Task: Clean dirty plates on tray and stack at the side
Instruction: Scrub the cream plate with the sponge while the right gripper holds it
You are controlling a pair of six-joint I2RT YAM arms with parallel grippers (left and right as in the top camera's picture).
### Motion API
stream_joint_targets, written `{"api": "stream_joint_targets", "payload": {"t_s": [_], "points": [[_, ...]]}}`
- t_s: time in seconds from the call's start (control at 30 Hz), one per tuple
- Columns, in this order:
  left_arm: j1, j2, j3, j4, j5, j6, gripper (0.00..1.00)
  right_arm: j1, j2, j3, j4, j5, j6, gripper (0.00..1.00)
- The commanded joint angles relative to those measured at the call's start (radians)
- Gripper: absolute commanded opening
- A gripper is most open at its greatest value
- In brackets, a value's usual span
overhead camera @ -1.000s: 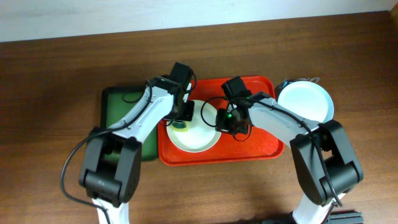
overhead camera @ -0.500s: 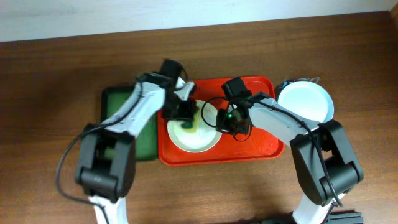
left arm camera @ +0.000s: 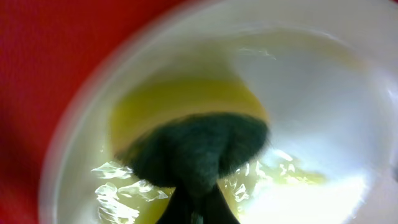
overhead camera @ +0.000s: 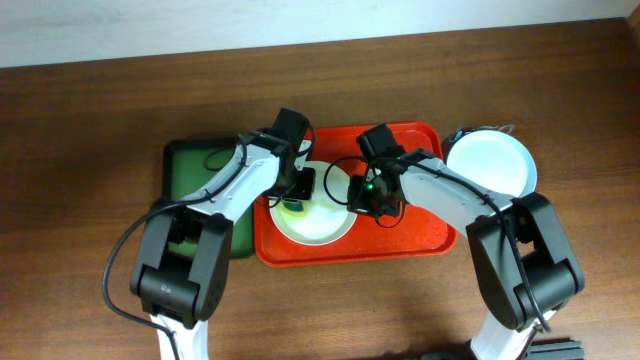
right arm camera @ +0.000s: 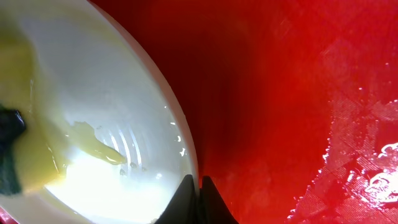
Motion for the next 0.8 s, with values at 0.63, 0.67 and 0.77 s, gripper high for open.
{"api": "stream_joint_targets", "payload": {"t_s": [0.63,0.67,0.77], "points": [[-0.018,0.119,0.102,-0.034,0.068,0.018,0.0,0.006,-0.003,-0.016,-0.004,0.025,0.008,0.04],[-0.018,0.103,0.116,-0.033,0.13,0.026,0.0,0.006,-0.003,-0.016,-0.004,0.025,0.008,0.04],[-0.018,0.051,0.162,-0.027,0.2,0.027,0.0,0.006,-0.003,-0.016,-0.004,0.025,0.008,0.04]]}}
